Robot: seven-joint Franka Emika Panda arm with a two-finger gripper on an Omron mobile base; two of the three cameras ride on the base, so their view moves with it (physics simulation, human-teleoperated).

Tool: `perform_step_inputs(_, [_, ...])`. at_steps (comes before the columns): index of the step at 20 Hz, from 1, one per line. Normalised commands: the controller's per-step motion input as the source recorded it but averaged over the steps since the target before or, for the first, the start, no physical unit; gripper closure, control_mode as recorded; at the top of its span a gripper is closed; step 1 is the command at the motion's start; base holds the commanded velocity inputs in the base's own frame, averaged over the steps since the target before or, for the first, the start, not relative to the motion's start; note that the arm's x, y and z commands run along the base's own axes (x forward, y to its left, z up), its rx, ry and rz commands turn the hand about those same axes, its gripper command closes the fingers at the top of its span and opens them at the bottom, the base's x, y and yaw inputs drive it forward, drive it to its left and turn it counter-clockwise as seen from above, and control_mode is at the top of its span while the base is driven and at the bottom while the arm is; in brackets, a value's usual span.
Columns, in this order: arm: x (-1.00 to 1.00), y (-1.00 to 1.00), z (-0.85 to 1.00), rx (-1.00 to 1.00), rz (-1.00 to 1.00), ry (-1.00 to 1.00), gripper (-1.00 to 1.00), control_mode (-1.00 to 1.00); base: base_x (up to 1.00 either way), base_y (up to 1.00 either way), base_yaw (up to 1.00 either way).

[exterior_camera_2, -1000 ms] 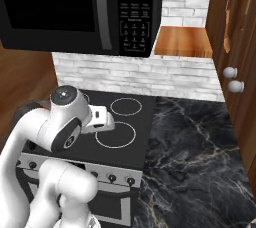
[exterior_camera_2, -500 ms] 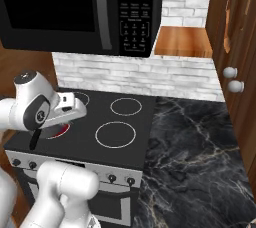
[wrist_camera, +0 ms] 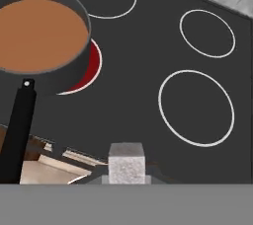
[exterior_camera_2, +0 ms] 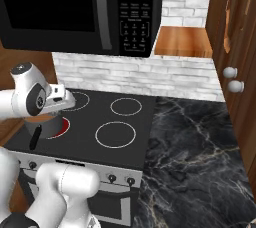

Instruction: Pick up the sugar cube(s) and place them in the saucepan with hot chocolate.

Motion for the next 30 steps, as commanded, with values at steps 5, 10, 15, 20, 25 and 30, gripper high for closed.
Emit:
perform_step_inputs(5, [0.11, 0.53, 0.00, 0.05, 0.03, 0.00, 1.00, -1.00, 0.00, 0.00, 0.00])
perform_step_inputs(10, [0.05, 0.50, 0.01, 0.00, 0.04, 0.00, 1.00, -1.00, 0.00, 0.00, 0.00])
perform_step_inputs(15, [0.32, 0.64, 0.00, 0.00, 0.10, 0.00, 1.00, -1.00, 0.00, 0.00, 0.00])
perform_step_inputs(20, [0.43, 0.47, -0.05, 0.00, 0.11, 0.00, 1.00, -1.00, 0.00, 0.00, 0.00])
perform_step_inputs(25, [0.39, 0.21, -0.26, 0.00, 0.09, 0.05, 1.00, -1.00, 0.00, 0.00, 0.00])
perform_step_inputs(30, [0.01, 0.28, -0.14, 0.00, 0.01, 0.02, 1.00, -1.00, 0.00, 0.00, 0.00])
